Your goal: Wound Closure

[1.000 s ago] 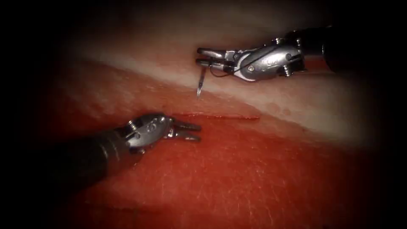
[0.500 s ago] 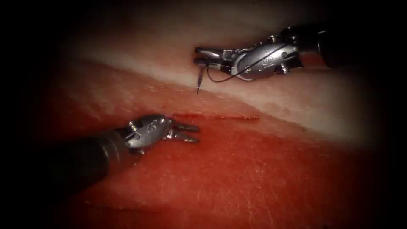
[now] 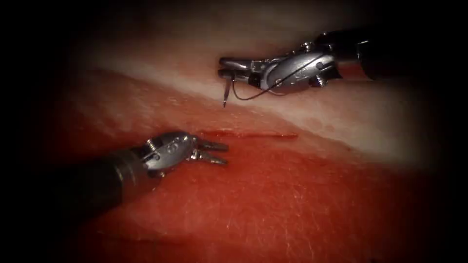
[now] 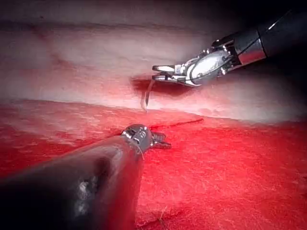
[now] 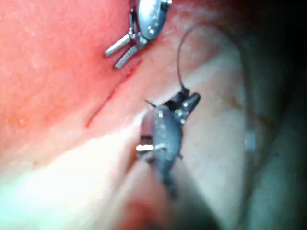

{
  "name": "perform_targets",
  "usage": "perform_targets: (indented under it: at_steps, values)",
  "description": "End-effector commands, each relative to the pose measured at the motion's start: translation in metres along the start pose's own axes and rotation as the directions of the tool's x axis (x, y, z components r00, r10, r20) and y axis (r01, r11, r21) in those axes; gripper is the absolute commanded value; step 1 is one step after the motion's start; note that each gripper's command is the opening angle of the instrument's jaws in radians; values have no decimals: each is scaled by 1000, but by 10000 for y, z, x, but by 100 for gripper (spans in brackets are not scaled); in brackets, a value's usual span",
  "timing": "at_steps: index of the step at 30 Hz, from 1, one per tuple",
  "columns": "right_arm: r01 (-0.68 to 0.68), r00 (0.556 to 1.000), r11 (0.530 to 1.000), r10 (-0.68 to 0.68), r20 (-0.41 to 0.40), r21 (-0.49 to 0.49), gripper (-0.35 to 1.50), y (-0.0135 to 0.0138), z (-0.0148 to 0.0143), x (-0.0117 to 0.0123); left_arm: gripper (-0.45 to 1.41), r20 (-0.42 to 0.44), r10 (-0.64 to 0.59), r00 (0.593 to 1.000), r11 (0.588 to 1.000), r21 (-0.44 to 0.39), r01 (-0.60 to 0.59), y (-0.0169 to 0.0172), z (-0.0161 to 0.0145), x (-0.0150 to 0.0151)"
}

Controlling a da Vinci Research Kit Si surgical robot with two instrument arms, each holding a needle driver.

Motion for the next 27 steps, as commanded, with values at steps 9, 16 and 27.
perform_targets:
  at_steps: [9, 16, 27]
  values:
    - [28, 1000, 999, -28, 2, 21, -35, -8, 11, -7, 2, -1, 0, 1000, 1000, -3, 0, -5, 5, -1]
    - [39, 999, 999, -39, 4, 30, -35, -20, 11, -10, 2, -1, 0, 1000, 1000, -4, 0, -6, 4, -1]
    - [54, 999, 997, -53, -6, 55, -35, -50, 9, -7, 2, -2, 1, 1000, 1000, -6, -1, -7, 4, -2]
